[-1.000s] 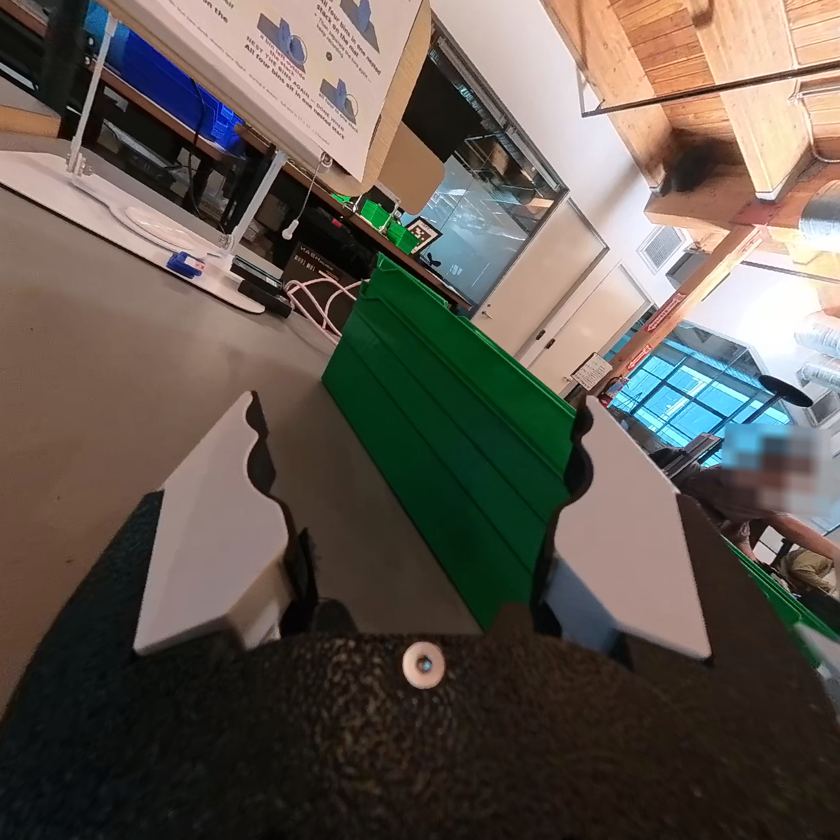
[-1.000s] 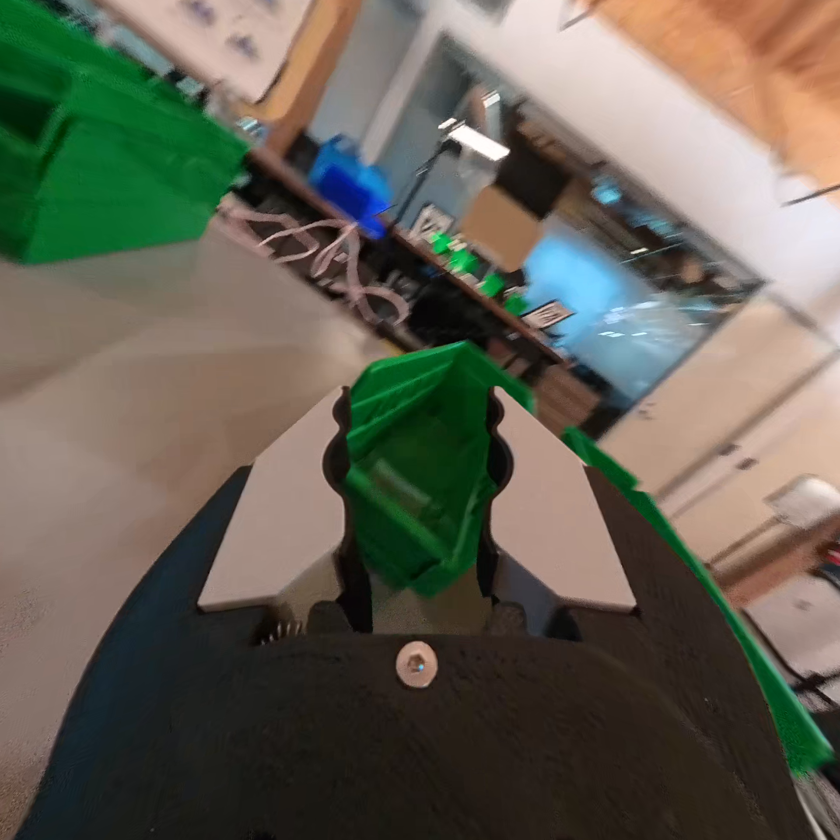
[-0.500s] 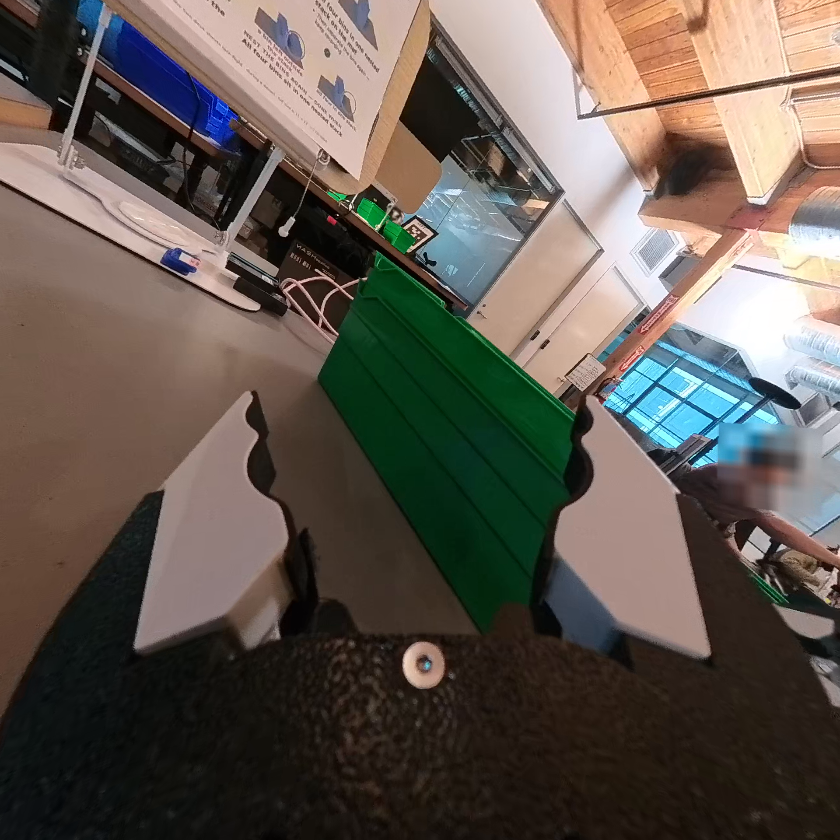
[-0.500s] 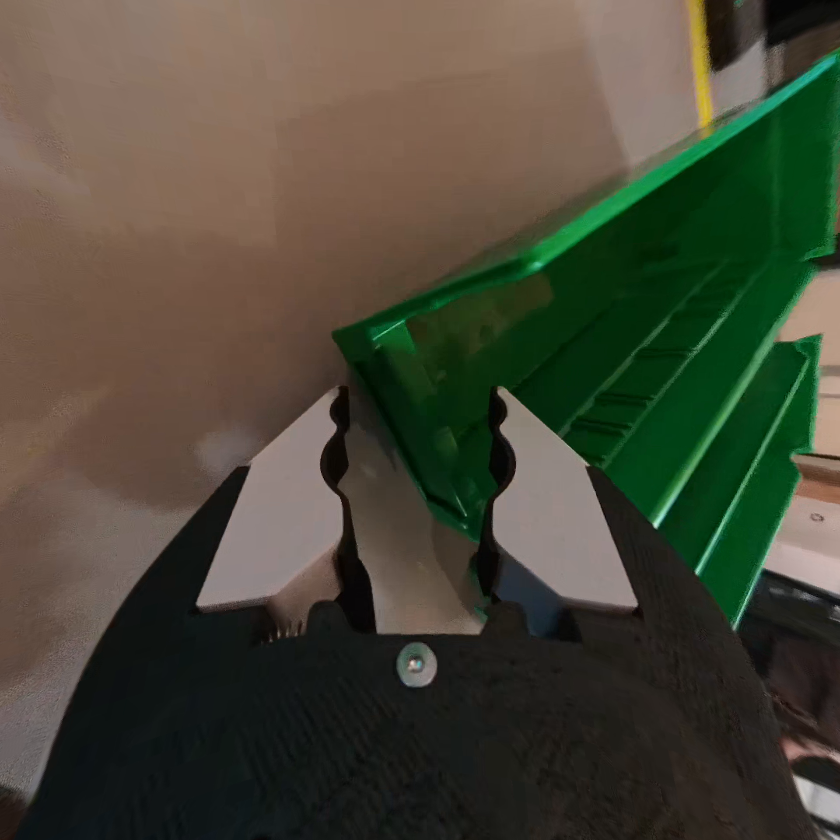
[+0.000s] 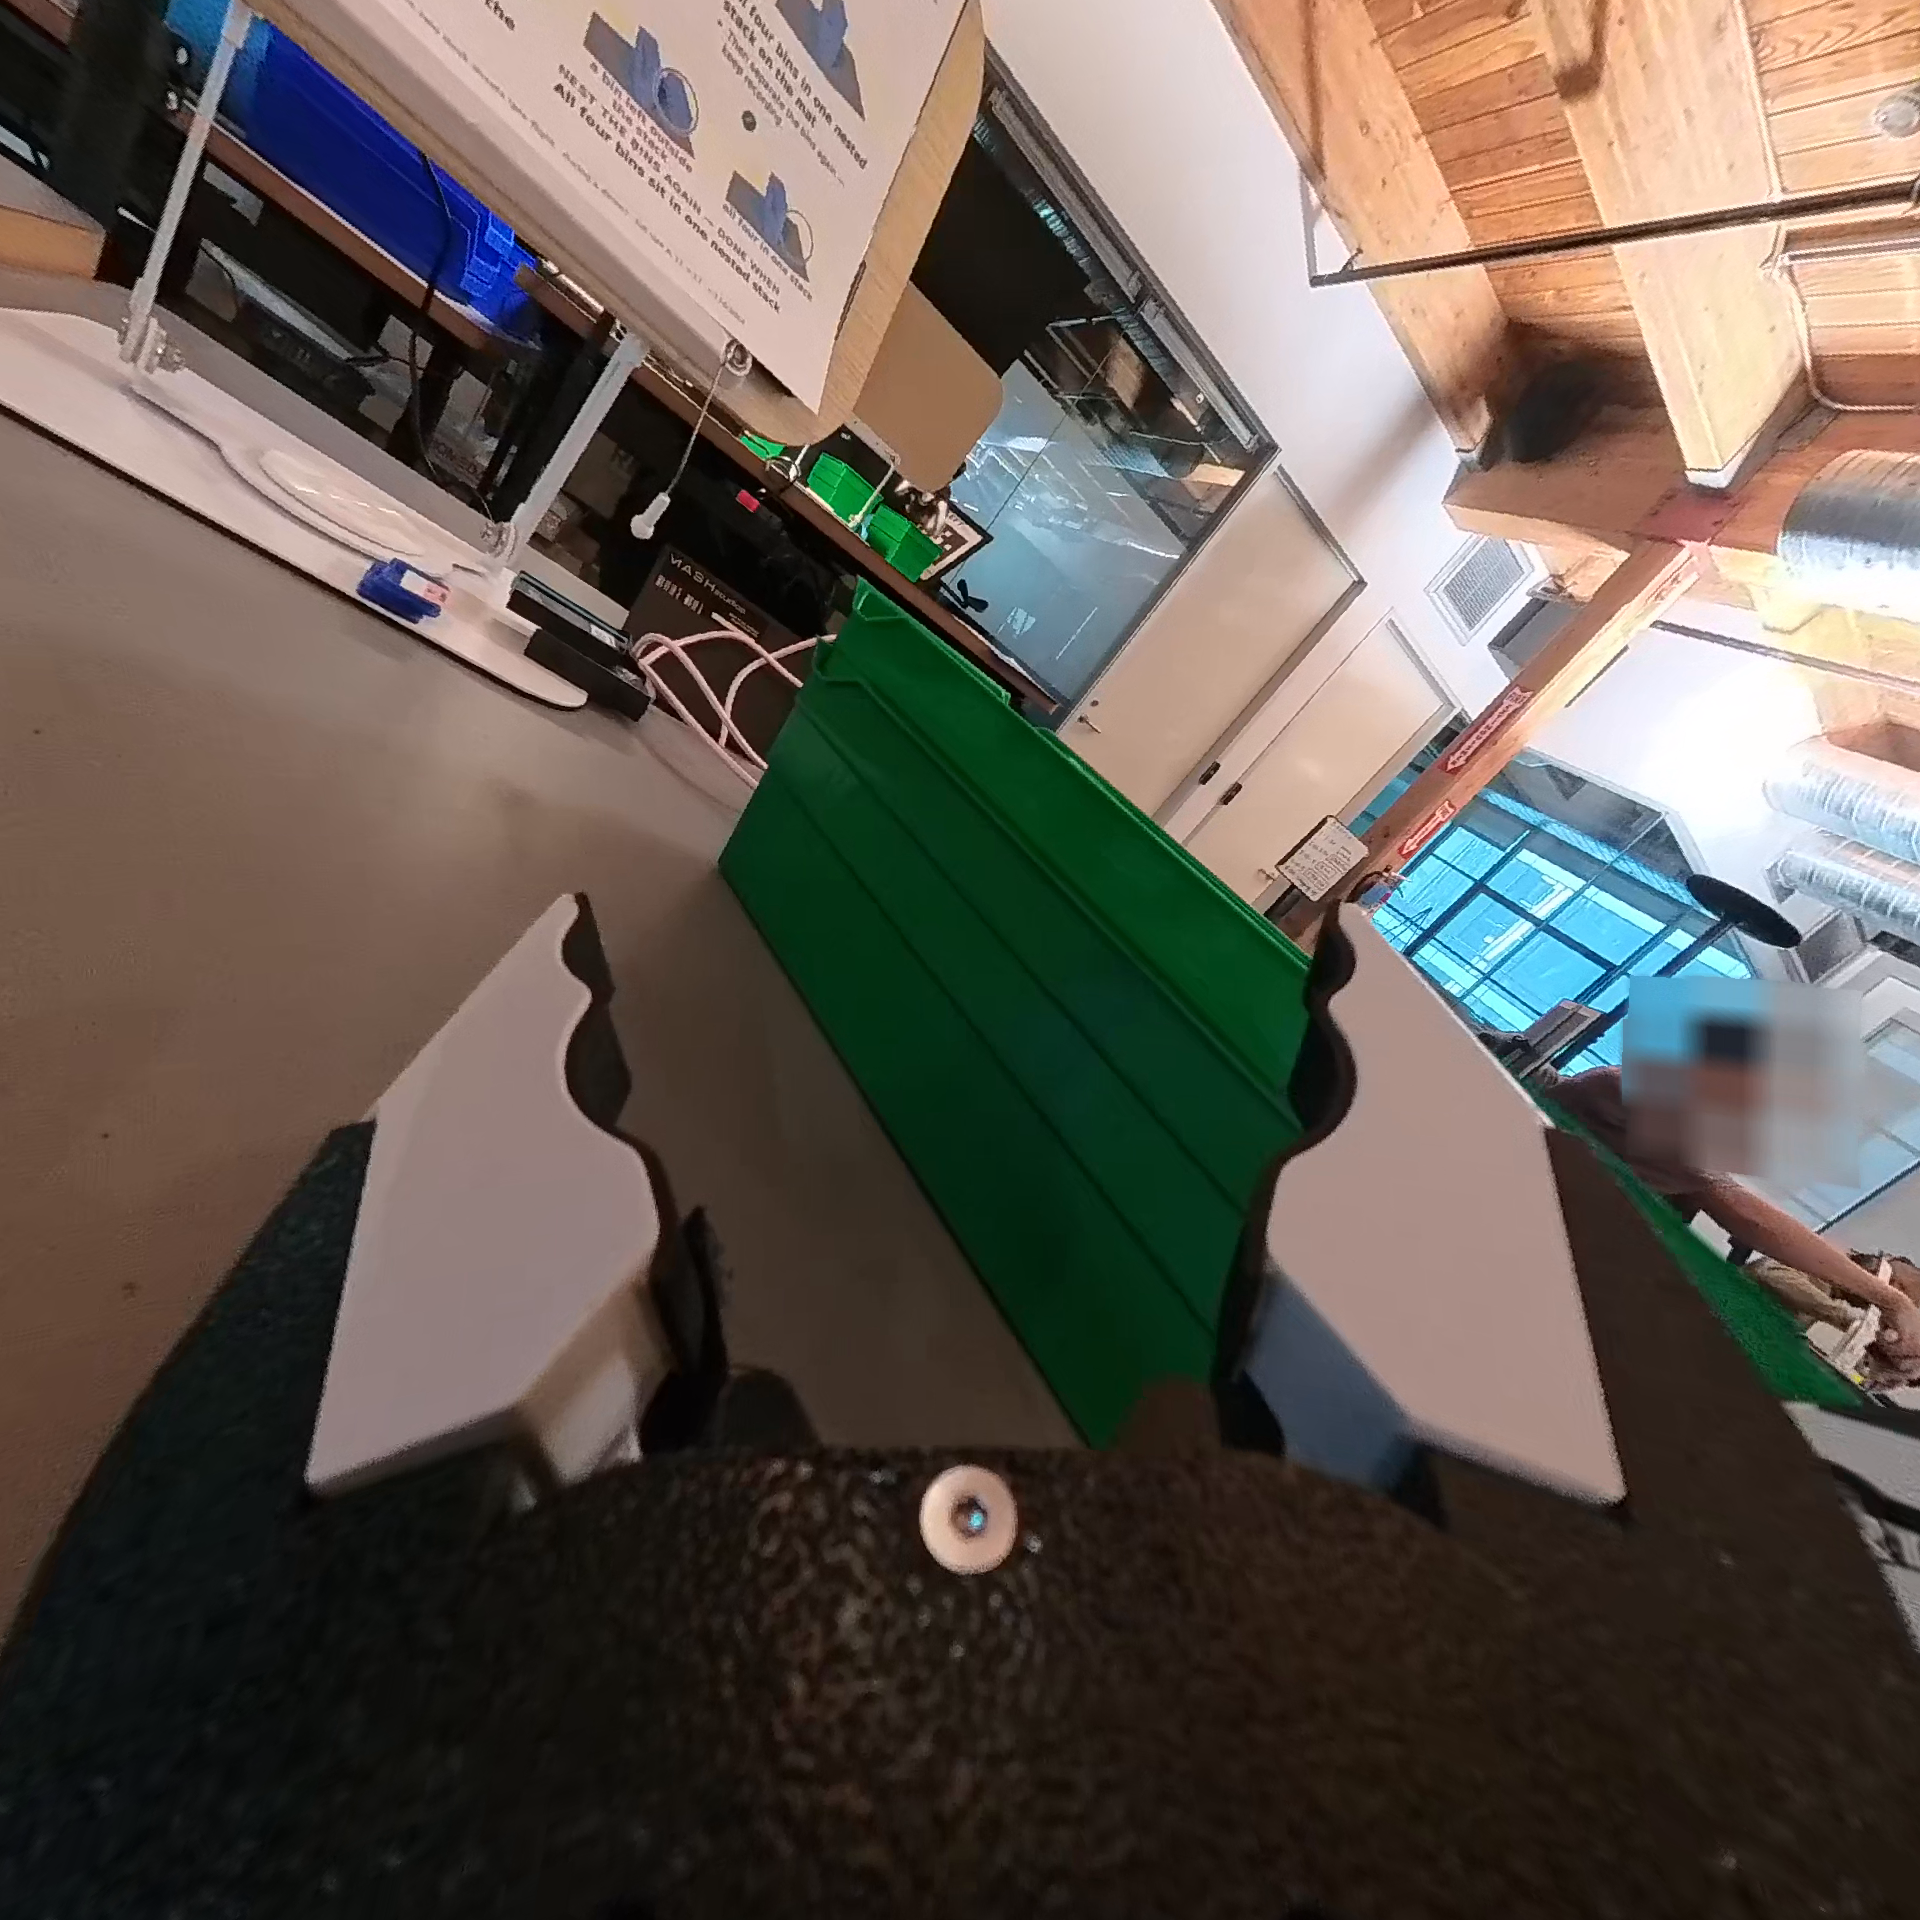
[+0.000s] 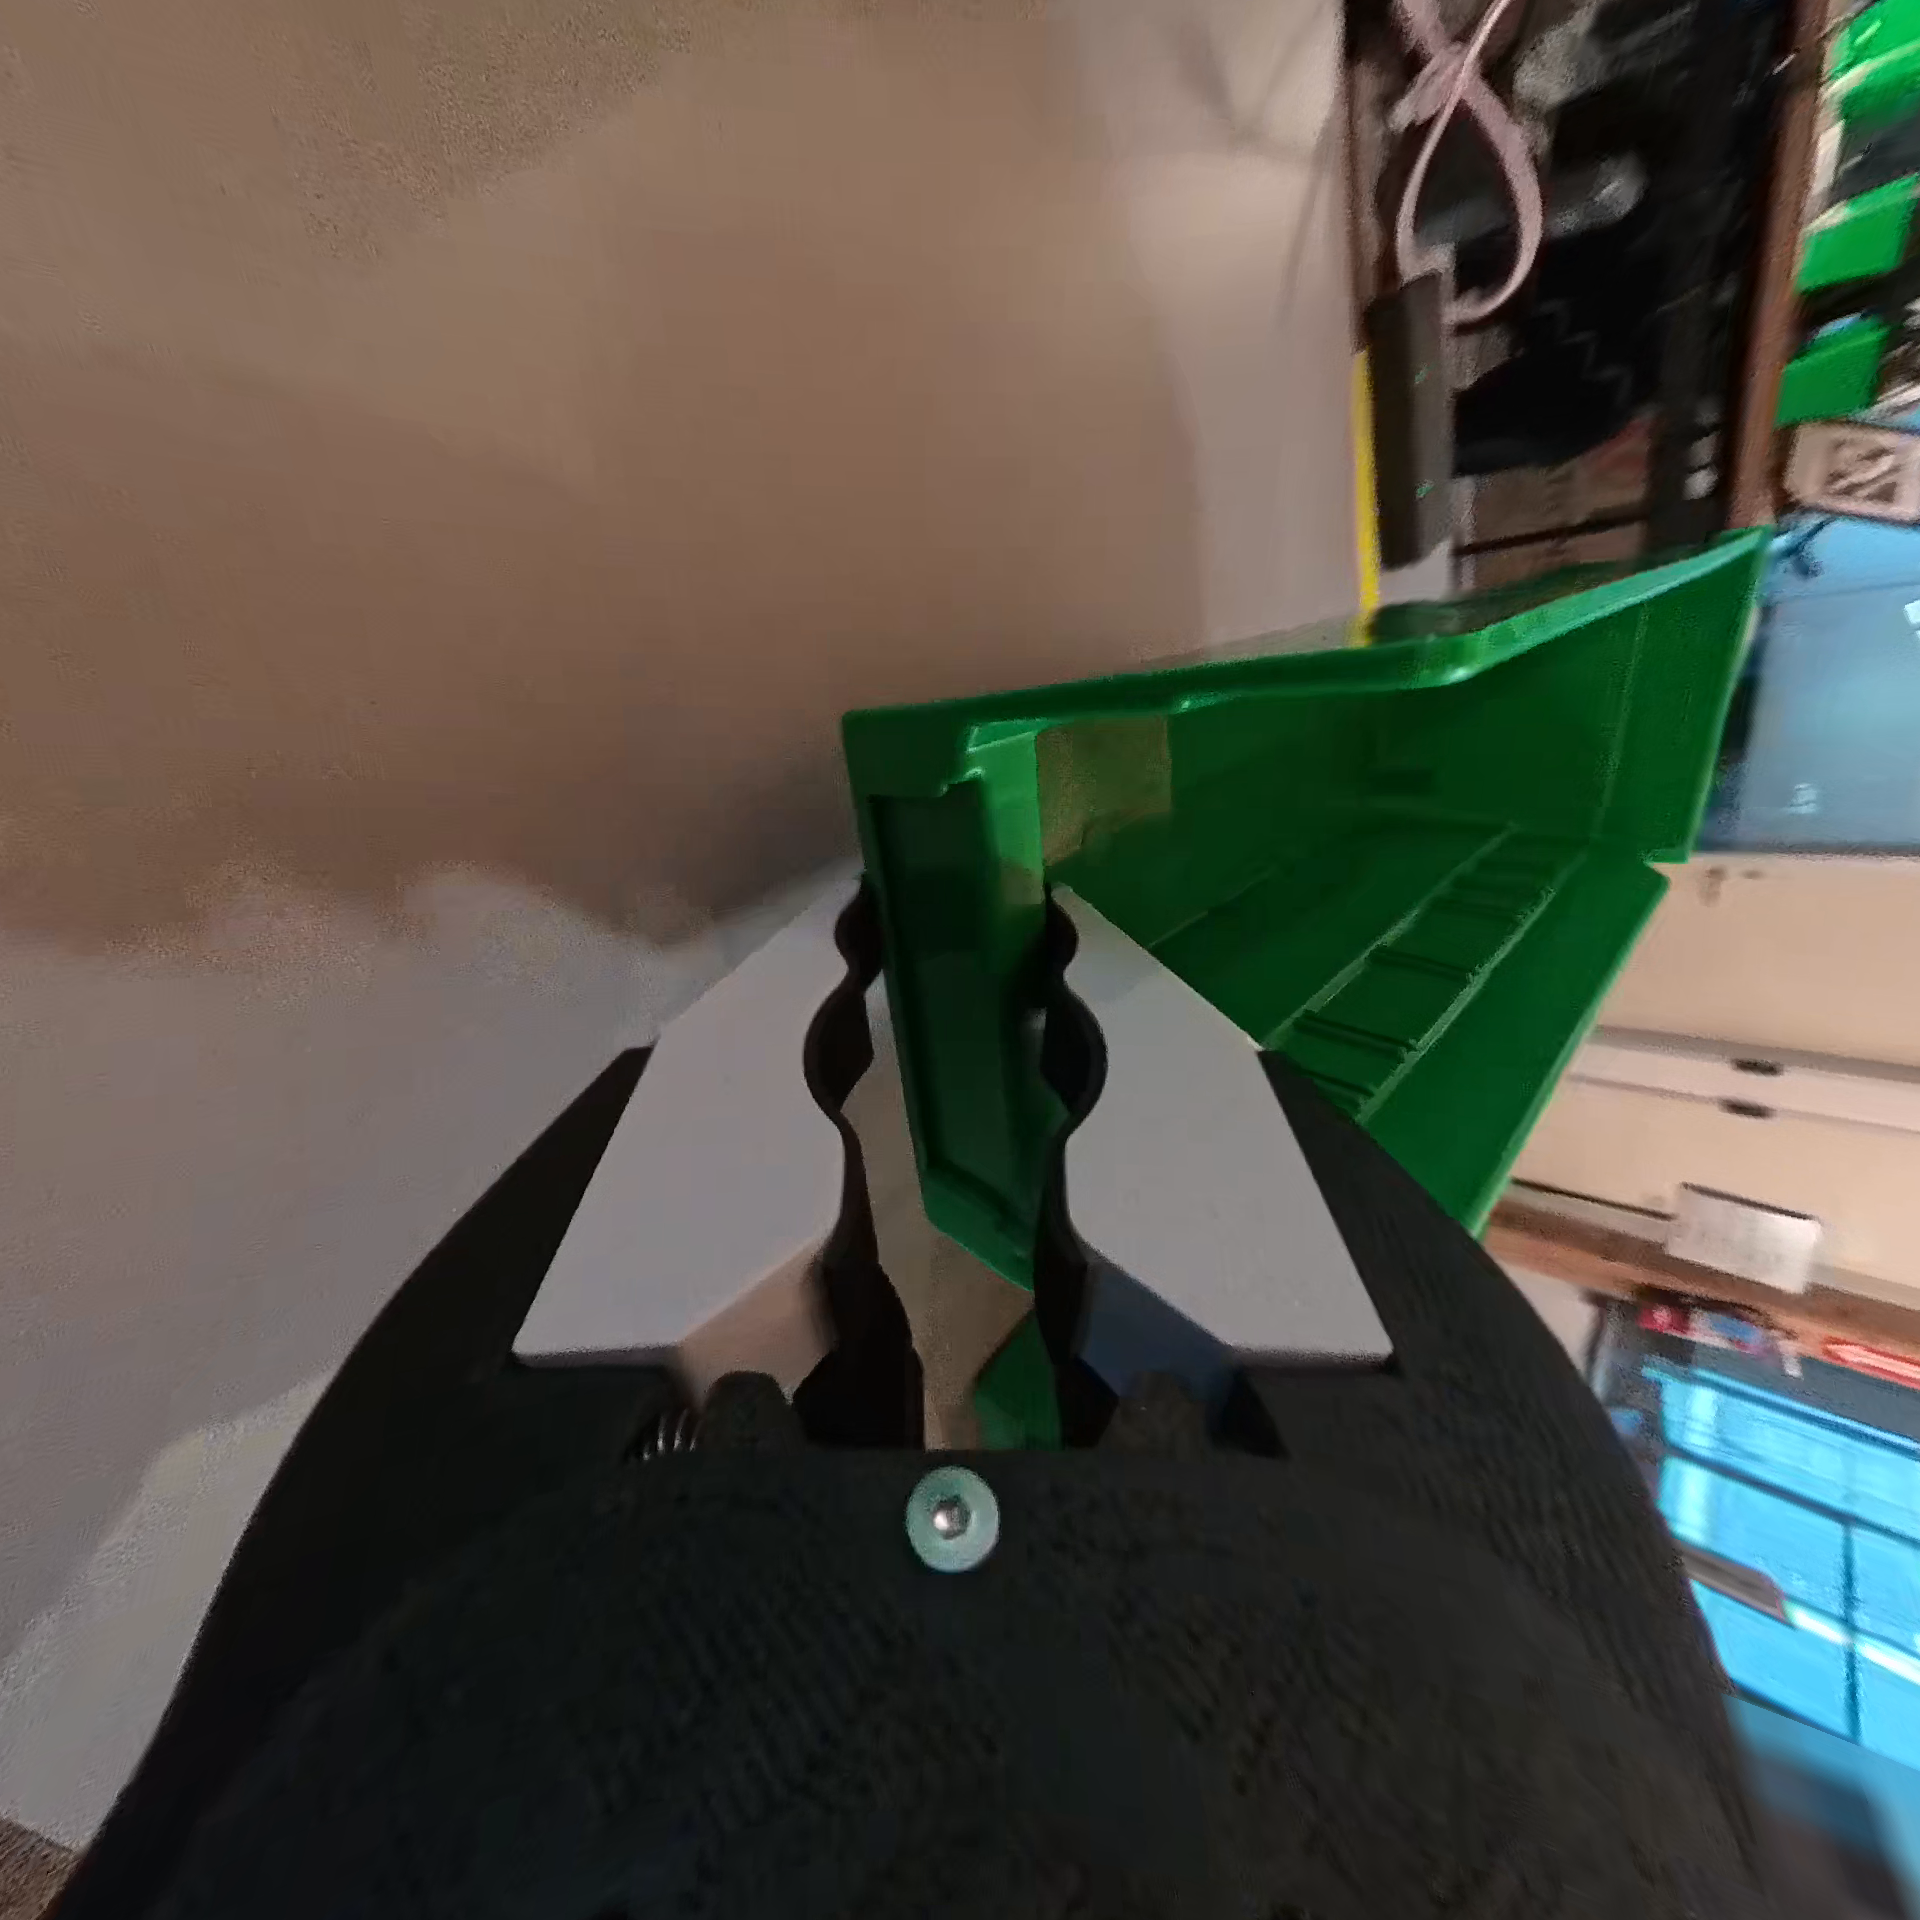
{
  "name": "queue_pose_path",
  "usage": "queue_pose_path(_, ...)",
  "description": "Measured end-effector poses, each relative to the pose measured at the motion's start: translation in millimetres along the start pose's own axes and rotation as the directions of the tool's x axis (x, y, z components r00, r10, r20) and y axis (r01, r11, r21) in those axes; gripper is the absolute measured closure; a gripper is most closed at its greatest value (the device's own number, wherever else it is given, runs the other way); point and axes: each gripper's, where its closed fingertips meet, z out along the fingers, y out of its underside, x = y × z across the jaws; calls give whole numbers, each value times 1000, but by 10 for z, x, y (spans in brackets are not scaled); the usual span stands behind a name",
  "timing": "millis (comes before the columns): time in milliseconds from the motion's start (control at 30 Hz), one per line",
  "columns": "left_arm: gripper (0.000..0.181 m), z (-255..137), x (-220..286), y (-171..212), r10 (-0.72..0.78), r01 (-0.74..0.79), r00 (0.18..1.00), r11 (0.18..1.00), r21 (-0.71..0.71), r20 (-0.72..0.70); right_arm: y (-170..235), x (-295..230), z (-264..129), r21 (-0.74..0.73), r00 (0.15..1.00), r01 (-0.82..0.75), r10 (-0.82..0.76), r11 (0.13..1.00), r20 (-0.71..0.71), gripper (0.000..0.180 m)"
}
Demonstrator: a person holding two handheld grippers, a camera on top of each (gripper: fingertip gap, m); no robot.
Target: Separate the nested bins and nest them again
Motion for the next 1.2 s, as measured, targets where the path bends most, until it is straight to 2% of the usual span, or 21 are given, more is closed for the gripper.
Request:
queue_pose_path(133, 51, -2, -2, -4, -3, 3, 1000, 1000, 2, -1, -489, 228, -265, 83, 996, 61, -56, 995, -67, 152)
queue_pose_path(300, 51, -3, -2, -6, -6, 6, 1000, 1000, 4, -3, -1422, 363, -488, 253, 973, 230, -215, 940, -88, 152)
queue_pose_path(433, 51, -3, 0, -11, -10, 10, 1000, 1000, 6, -6, -2127, 252, -555, 357, 949, 306, -314, 883, -38, 152)
queue_pose_path(533, 52, -3, -3, -16, -14, 14, 1000, 1000, 7, -6, -2450, 113, -508, 386, 934, 318, -356, 866, 27, 151)
queue_pose_path(767, 52, -3, 4, -22, -26, 26, 1000, 1000, 10, -15, -2776, -94, -334, 393, 909, 352, -410, 850, 72, 151)
queue_pose_path(933, 52, -6, -1, -30, -31, 32, 999, 999, 15, -16, -2752, -105, -159, 317, 914, 346, -393, 883, 97, 151)
queue_pose_path(1200, 51, -5, 1, -30, -34, 34, 999, 999, 14, -18, -2755, -273, 51, 335, 906, 322, -391, 886, 162, 151)
